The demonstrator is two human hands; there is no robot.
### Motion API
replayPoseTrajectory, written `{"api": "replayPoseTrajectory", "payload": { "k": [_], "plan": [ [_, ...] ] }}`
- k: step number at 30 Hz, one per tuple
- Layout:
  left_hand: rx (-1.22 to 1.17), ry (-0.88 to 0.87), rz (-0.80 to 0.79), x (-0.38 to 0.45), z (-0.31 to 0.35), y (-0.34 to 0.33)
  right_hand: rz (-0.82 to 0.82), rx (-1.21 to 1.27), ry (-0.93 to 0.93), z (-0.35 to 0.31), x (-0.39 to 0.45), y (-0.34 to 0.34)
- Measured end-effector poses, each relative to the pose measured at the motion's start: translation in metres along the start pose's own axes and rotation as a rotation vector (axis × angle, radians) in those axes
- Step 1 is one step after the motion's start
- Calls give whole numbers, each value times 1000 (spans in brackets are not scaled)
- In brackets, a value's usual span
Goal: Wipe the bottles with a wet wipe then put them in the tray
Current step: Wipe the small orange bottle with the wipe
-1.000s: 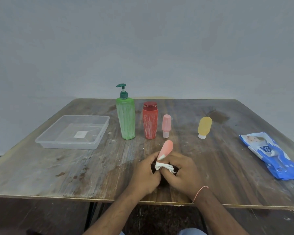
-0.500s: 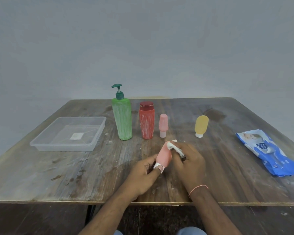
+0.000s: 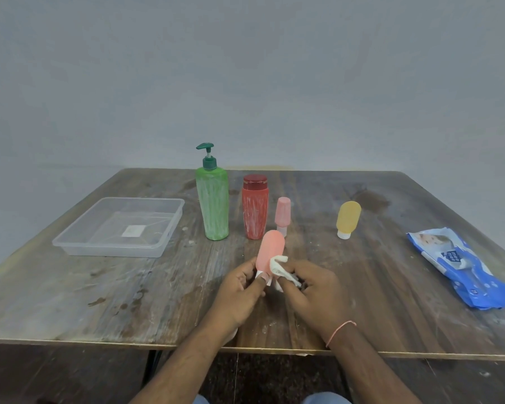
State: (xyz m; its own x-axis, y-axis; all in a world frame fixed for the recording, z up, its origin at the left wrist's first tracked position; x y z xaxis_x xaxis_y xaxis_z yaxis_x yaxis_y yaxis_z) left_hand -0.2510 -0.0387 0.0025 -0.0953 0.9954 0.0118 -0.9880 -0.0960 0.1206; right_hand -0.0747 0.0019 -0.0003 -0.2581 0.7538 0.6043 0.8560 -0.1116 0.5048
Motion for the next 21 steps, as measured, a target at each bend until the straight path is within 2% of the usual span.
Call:
{"api": "replayPoseTrajectory", "payload": {
  "k": [4,10,18,21],
  "plan": [
    [-71,33,39,2,0,1,-73,-1,101,-4,-1,-5],
    [-50,32,24,0,1,0,25,-143,180,-3,-2,-3],
    [223,-41,-132,-3,-1,-6,280,-43,-188,8,4,11],
    [383,-60,-151,-2,-7,-9,364,-49,-239,11,7,15]
  ]
}}
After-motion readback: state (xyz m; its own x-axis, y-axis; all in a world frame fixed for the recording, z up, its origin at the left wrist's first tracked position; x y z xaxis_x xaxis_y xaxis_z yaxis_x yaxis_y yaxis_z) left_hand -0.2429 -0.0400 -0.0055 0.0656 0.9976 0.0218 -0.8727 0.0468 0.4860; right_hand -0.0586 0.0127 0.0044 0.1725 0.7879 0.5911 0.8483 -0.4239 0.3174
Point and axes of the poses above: each hand's wrist, its own x-axis towards the middle knuckle, its own y-axis out of the back of the hand, z = x × y, the point moved 3 cm from there along x, towards the middle knuckle, and after that the axes turned 2 degrees about y, right-handed, at the moved point
